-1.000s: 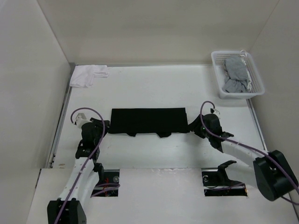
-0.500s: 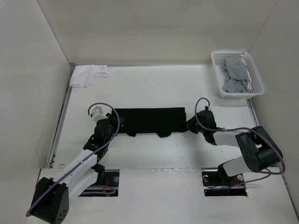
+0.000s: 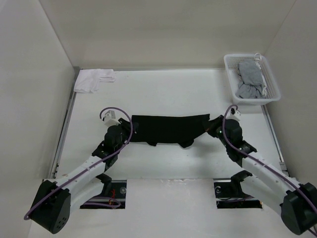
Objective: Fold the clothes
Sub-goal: Fold the tank top
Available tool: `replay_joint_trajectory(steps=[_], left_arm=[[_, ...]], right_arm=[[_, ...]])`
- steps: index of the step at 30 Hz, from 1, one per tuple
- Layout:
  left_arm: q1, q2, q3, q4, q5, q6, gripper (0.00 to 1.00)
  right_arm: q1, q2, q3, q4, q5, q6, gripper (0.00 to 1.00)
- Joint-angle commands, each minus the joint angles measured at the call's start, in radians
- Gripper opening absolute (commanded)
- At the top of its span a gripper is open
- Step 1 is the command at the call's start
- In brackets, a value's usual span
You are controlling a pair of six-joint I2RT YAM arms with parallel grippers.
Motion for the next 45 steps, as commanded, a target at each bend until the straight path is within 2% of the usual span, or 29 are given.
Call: replay_joint_trajectory(steps=[1,5,9,17,22,23,24,25,26,27,30,32,33,38,41,45], left_arm=[[-0.011,0.001,0.042,0.075,-0.018,-0.012,0.23],[-0.006,-0.031,0.038,0.064,-0.015,-0.012,0.24],[0.012,-0.077,0.019,0.047,-0.007,-0.012,0.24],[0.078,-0.215,-0.018,-0.025,0.01,-0.022,0.24],[0.173,-0.327,-0.028,-0.118,0.02,-0.026,0.26],[0.192,-0.336,-0.03,-0.126,0.028,-0.026,0.26],[0.21,-0.338,-0.031,-0.128,0.039,-0.026,0.27],[0.225,-0.335,-0.031,-0.125,0.052,-0.026,0.29],[0.236,-0.324,-0.031,-0.12,0.068,-0.028,0.3],[0.247,-0.31,-0.027,-0.116,0.08,-0.029,0.32],[0.247,-0.263,-0.013,-0.08,0.097,-0.029,0.32],[0.226,-0.217,0.005,-0.045,0.097,-0.025,0.32],[0.206,-0.186,0.016,-0.024,0.093,-0.023,0.32],[0.065,0.018,0.077,0.104,0.068,-0.006,0.32],[-0.014,0.125,0.111,0.139,0.044,0.023,0.32],[-0.052,0.181,0.124,0.13,0.034,0.087,0.34]], right_arm=[[0.078,-0.004,0.141,-0.12,0.082,-0.108,0.01],[0.218,0.122,0.308,-0.134,0.143,-0.185,0.01],[0.351,0.326,0.509,-0.175,0.188,-0.243,0.02],[0.52,0.745,0.887,-0.27,0.182,-0.276,0.02],[0.589,0.973,1.086,-0.313,0.142,-0.256,0.03],[0.598,1.015,1.12,-0.316,0.136,-0.248,0.07],[0.606,1.047,1.145,-0.316,0.131,-0.236,0.15],[0.614,1.064,1.159,-0.307,0.128,-0.216,0.3],[0.617,1.066,1.159,-0.296,0.123,-0.202,0.41],[0.618,1.046,1.139,-0.267,0.117,-0.199,0.46],[0.618,0.911,0.994,-0.134,0.106,-0.201,0.52],[0.605,0.802,0.876,-0.076,0.112,-0.21,0.52],[0.582,0.75,0.817,-0.056,0.117,-0.213,0.49],[0.462,0.589,0.558,-0.029,0.096,-0.214,0.08],[0.422,0.48,0.391,0.032,0.096,-0.239,0.04],[0.339,0.322,0.154,0.203,0.106,-0.248,0.08]])
